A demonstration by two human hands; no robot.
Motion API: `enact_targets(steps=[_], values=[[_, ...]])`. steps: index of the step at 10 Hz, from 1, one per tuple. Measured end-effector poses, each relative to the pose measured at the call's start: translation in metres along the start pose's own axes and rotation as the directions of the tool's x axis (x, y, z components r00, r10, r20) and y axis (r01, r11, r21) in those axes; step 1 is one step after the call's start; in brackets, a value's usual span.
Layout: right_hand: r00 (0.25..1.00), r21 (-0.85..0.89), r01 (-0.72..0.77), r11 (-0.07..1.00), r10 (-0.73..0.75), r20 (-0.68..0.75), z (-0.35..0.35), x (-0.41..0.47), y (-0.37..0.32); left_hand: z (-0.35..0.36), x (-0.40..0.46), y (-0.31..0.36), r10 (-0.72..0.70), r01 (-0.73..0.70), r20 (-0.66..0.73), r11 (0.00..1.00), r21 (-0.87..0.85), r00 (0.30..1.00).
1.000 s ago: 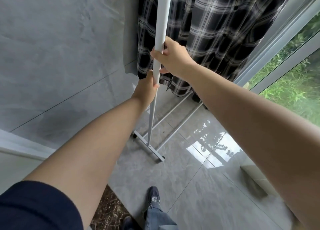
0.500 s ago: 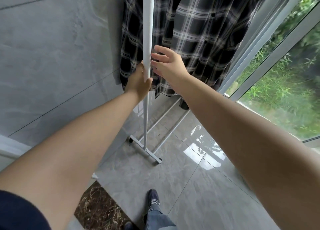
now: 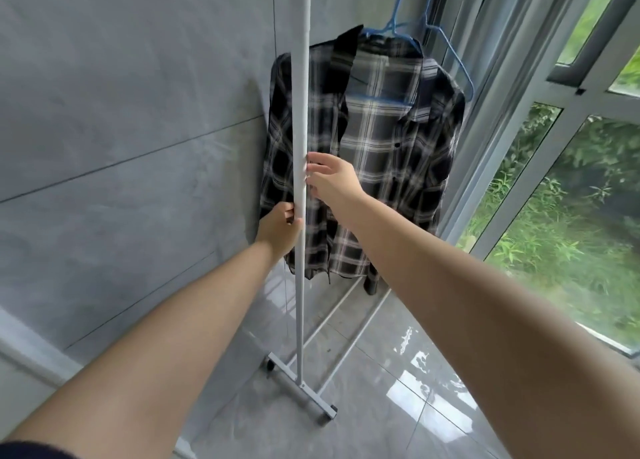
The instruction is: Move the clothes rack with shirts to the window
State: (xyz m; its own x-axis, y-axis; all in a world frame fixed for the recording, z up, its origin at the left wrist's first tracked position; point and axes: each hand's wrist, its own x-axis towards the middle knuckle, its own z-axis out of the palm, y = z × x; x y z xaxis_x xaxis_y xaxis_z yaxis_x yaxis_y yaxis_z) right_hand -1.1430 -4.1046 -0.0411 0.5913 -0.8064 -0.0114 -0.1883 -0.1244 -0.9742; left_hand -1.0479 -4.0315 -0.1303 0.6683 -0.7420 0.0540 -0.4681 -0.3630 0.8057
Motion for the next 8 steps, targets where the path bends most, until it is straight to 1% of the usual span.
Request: enact_targets(steps=[1,2,3,4,6,7,8], values=[[1.000,-0.001,0.016,1.000,-0.016,0.021,-0.005,0.006,-0.005,0.000,0.000,0.003,-0.031,0.028,-0.054,0.998,-0.054,0.998],[0.999,-0.012,0.037,0.999,-0.036,0.032,-0.012,0.016,-0.013,-0.004,0.009,0.011,-0.071,0.048,-0.158,0.988,-0.145,0.985],[0.997,0.000,0.069,0.998,-0.069,0.041,-0.016,0.027,-0.019,-0.009,0.018,0.021,-0.064,0.026,-0.179,0.978,-0.208,0.982],[0.995,-0.013,0.092,0.996,-0.092,0.034,-0.013,0.031,-0.022,-0.011,0.024,0.025,-0.036,-0.001,-0.165,0.975,-0.221,0.986],[0.990,-0.043,0.140,0.989,-0.140,-0.014,-0.013,0.023,-0.034,-0.017,0.033,0.027,0.118,-0.158,-0.172,0.958,-0.240,0.978],[0.981,-0.003,0.191,0.982,-0.191,-0.027,-0.020,0.001,-0.052,-0.017,0.035,0.022,0.148,-0.188,-0.200,0.962,-0.199,0.969],[0.955,0.091,0.295,0.951,-0.294,-0.026,-0.029,-0.022,-0.074,-0.015,0.041,0.018,0.110,-0.155,-0.171,0.949,-0.276,0.979]])
